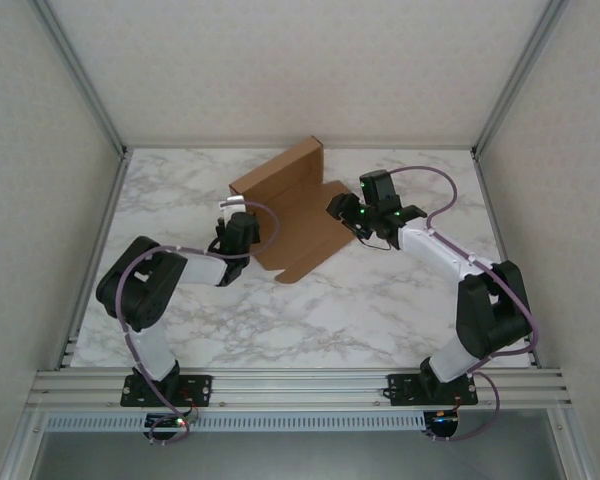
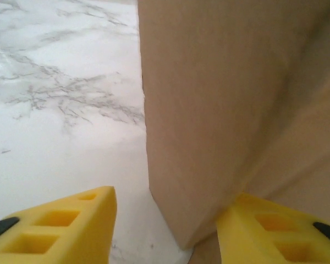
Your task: Fold the paper box
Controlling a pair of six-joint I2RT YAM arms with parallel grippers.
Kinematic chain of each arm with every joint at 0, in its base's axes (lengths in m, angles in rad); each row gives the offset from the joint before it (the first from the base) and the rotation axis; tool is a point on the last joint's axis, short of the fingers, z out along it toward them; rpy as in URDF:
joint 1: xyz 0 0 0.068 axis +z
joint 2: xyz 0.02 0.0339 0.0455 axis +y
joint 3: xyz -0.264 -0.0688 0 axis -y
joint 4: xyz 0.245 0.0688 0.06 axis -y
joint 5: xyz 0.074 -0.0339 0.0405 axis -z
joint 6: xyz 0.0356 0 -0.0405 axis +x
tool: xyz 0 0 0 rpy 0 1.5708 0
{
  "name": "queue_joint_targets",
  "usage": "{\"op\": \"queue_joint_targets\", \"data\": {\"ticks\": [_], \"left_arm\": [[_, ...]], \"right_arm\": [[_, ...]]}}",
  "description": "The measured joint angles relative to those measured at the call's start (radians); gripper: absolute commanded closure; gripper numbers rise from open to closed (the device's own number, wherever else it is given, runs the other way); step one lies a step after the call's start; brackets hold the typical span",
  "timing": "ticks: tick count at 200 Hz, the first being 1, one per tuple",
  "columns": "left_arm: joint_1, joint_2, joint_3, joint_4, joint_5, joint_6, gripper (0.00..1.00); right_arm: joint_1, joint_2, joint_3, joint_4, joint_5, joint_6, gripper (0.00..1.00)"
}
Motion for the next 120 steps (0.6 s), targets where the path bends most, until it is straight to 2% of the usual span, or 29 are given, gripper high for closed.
{"op": "queue_joint_targets", "data": {"ticks": [24, 63, 82, 103, 120], "left_arm": [[0.005, -0.089, -0.04, -0.001, 0.059, -0.001, 0.42], [0.009, -0.221, -0.072, 0.003, 0.135, -0.009, 0.41], [0.008, -0.29, -0.087, -0.022, 0.17, -0.018, 0.46], [0.008, -0.436, -0.13, -0.051, 0.182, -0.018, 0.44], [0.011, -0.545, -0.117, -0.078, 0.182, -0.02, 0.42]], "right_arm": [[-0.021, -0.024, 0.004, -0.028, 0.01, -0.031, 0.32], [-0.047, -0.076, 0.042, -0.061, 0.026, -0.098, 0.3], [-0.058, -0.079, 0.066, -0.067, 0.025, -0.132, 0.32], [-0.065, -0.077, 0.069, -0.066, 0.016, -0.157, 0.33], [-0.068, -0.069, 0.069, -0.064, 0.002, -0.168, 0.38]]}}
